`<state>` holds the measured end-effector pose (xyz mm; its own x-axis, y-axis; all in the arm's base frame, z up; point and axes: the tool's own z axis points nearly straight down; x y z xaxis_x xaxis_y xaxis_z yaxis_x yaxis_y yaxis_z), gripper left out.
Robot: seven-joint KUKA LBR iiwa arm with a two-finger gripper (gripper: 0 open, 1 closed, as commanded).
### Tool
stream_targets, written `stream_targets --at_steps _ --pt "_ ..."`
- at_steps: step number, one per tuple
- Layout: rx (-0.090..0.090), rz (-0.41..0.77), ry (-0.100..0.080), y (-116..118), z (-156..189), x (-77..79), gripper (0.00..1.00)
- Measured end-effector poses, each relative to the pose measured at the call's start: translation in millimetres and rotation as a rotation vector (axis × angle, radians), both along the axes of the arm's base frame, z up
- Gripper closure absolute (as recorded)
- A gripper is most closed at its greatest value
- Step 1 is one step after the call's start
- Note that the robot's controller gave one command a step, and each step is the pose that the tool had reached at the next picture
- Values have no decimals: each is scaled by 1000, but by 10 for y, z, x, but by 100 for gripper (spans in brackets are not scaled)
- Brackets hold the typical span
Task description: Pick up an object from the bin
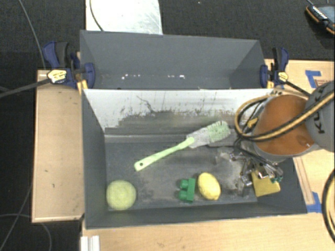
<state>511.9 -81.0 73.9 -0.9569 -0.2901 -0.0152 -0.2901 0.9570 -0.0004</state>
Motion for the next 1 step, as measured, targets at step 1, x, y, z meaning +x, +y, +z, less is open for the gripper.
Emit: stream_targets --at_steps 1 --pt "4 -238 -6 1018 21 -152 0"
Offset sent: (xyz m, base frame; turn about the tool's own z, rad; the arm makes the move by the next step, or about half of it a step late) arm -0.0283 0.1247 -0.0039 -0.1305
